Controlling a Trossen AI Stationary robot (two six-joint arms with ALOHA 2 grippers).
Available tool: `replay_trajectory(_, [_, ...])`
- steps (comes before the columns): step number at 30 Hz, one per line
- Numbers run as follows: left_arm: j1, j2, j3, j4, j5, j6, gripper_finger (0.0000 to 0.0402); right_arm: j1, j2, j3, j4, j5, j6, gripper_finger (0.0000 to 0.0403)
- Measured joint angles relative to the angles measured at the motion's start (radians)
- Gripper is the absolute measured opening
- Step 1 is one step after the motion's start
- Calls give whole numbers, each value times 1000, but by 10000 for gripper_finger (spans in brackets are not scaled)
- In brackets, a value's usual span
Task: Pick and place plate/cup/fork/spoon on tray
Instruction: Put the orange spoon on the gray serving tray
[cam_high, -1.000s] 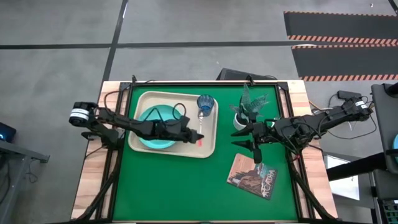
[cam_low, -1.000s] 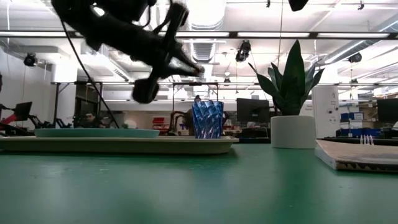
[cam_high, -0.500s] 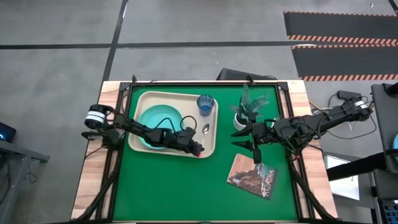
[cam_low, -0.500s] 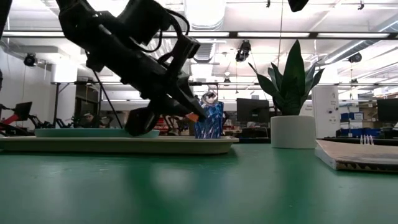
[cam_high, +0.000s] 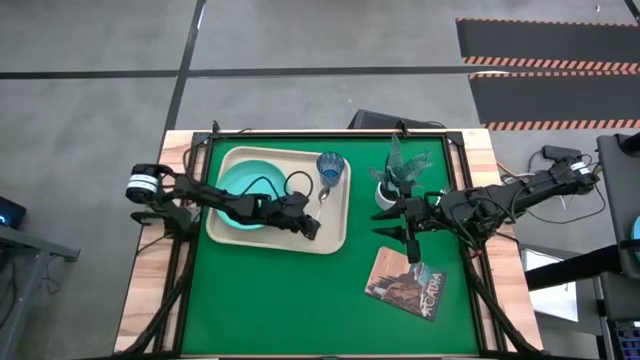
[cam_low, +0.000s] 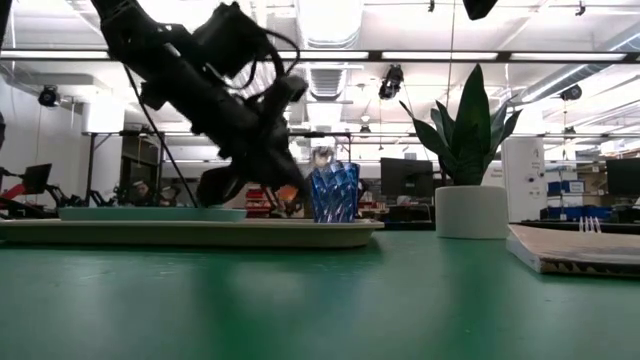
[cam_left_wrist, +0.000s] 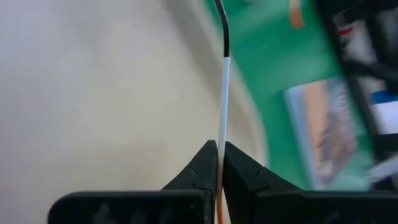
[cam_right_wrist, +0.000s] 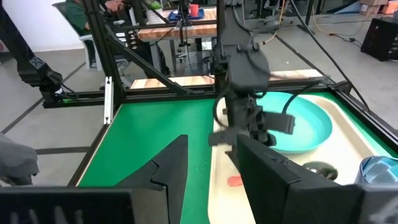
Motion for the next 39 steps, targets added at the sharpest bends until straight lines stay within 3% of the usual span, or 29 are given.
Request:
replay_trajectory(15, [0, -14, -28, 21, -13, -108, 1, 0, 0, 0, -4, 0, 0, 121])
replay_trajectory(28, [0, -11, -31, 0, -18, -162, 43, 0, 0, 0, -3, 0, -3, 122])
replay_trajectory(39, [0, -13, -22, 2, 21, -188, 46, 0, 0, 0, -4, 0, -1, 128])
